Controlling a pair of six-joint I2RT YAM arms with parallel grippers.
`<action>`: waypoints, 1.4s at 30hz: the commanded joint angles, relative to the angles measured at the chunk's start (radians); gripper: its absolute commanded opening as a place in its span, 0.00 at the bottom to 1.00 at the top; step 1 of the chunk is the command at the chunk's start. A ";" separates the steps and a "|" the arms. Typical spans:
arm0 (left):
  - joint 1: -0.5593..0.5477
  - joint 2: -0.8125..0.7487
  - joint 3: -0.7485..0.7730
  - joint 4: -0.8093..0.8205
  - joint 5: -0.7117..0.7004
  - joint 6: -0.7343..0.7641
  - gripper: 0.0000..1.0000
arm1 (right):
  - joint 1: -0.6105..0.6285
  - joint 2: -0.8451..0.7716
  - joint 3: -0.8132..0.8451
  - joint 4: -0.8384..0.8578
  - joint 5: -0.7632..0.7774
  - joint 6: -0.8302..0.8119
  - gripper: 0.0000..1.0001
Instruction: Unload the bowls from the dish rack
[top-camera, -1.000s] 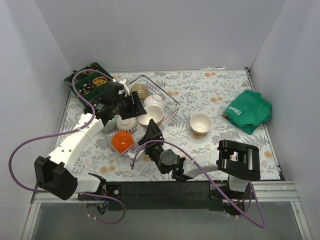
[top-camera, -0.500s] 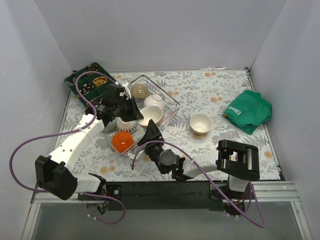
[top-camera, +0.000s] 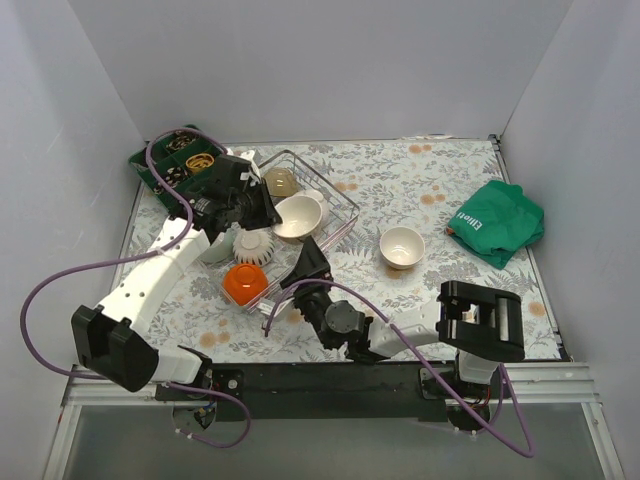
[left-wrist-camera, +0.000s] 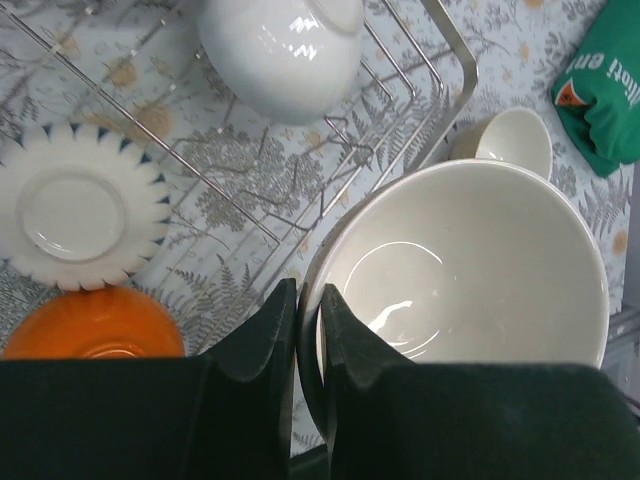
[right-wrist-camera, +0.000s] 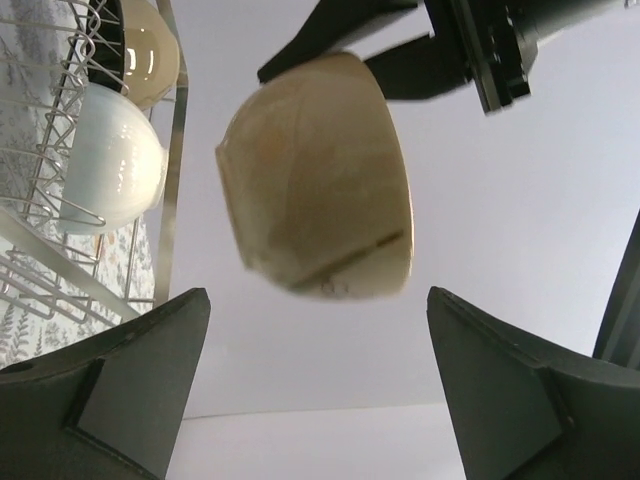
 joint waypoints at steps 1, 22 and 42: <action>0.015 0.013 0.090 0.084 -0.076 0.014 0.00 | 0.018 -0.063 -0.037 0.385 0.079 0.090 0.99; -0.002 -0.031 -0.020 0.321 -0.142 0.166 0.00 | -0.023 -0.523 0.106 -1.178 -0.046 1.453 0.99; -0.237 -0.037 -0.164 0.400 -0.127 0.173 0.00 | -0.519 -0.491 0.523 -1.774 -0.595 2.007 0.87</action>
